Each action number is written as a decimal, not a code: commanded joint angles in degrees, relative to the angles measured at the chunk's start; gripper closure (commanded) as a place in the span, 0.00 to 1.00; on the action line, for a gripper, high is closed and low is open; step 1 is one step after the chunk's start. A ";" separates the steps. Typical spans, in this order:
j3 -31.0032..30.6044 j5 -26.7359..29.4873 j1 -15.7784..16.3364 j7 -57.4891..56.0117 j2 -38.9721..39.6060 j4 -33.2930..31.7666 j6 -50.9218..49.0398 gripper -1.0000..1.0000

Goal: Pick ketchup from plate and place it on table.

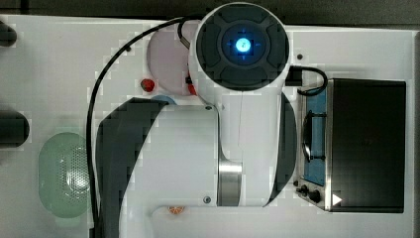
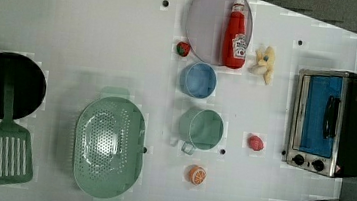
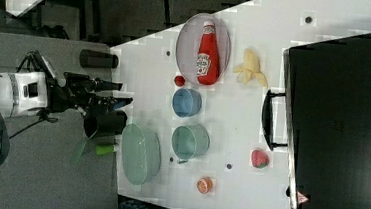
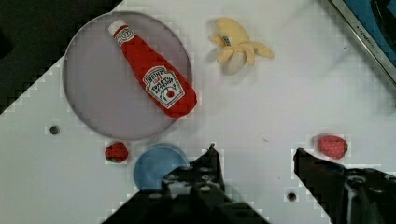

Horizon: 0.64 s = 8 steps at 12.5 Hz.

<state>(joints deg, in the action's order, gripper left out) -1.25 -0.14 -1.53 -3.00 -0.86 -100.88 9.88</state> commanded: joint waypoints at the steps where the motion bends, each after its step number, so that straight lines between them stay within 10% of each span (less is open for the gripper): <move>1: -2.83 0.99 -5.66 1.59 -8.79 0.61 -12.04 0.23; 3: -2.96 0.99 -5.50 1.54 -8.28 0.61 -11.80 0.01; 8: -4.47 1.00 -4.71 -1.06 -3.13 0.62 -9.60 0.00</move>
<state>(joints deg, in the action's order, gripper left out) -5.46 0.59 -6.19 -3.20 -7.82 -98.76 0.74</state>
